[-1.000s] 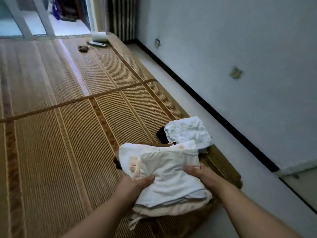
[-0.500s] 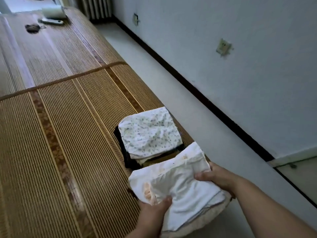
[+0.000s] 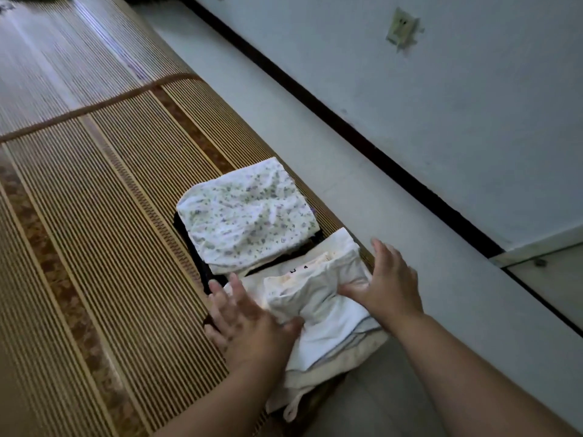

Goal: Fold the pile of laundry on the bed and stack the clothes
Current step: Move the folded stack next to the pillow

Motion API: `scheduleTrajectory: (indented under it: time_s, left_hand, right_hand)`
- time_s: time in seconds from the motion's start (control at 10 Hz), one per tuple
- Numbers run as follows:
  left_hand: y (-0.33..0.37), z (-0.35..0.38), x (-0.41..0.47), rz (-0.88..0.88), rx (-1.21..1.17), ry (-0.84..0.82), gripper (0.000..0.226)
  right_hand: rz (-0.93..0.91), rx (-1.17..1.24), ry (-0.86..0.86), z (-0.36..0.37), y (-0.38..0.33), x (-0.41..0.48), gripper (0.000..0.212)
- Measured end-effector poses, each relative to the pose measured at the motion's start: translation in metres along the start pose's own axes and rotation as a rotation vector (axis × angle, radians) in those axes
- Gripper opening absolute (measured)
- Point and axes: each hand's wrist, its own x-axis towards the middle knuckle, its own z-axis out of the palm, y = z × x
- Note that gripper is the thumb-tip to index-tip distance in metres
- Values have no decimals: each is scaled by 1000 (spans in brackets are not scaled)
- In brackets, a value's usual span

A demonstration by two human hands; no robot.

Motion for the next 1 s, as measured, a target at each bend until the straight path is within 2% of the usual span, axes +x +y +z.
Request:
scheduleTrajectory:
  time_s: [0.1,0.2,0.3,0.4,0.5,0.6,0.7,0.8,0.9,1.0]
  left_hand:
    - [-4,2,8,586,282,146,108]
    - [-8,7,9,1002,526,19,68]
    - [-4,1,13,864,546,-237,67]
    - [-1,1,17,750,670,-394,105]
    - [4,5,26,677,739,-428,122]
    - [19,-7,25,644,816,-494,130]
    - [35,-33,15,704,793,-471,128]
    - [61,-81,-8,814,715,-358,107]
    - [93,-132,-41,840,440,-314,81]
    - [138,-188,-82,722,66,-288,53]
  right_hand:
    - [-496,-138,395,7,-5,-12,48]
    - [-617,-101,157,12,-16,-23,39]
    - [-380,-81,-349,3,-19,-26,82]
    - [-363,-325,-512,4,-17,-27,111]
    - [-267,-387,-542,4,-24,-27,126]
    - [-221,-456,-552,-6,-33,-30,127]
    - [-190,-446,-485,-37,-44,-43,122]
    - [-140,-388,-357,-90,-59,-65,111]
    - [-75,-193,-184,-152,-78,-94,85]
    - [110,320,29,-233,-104,-123,46]
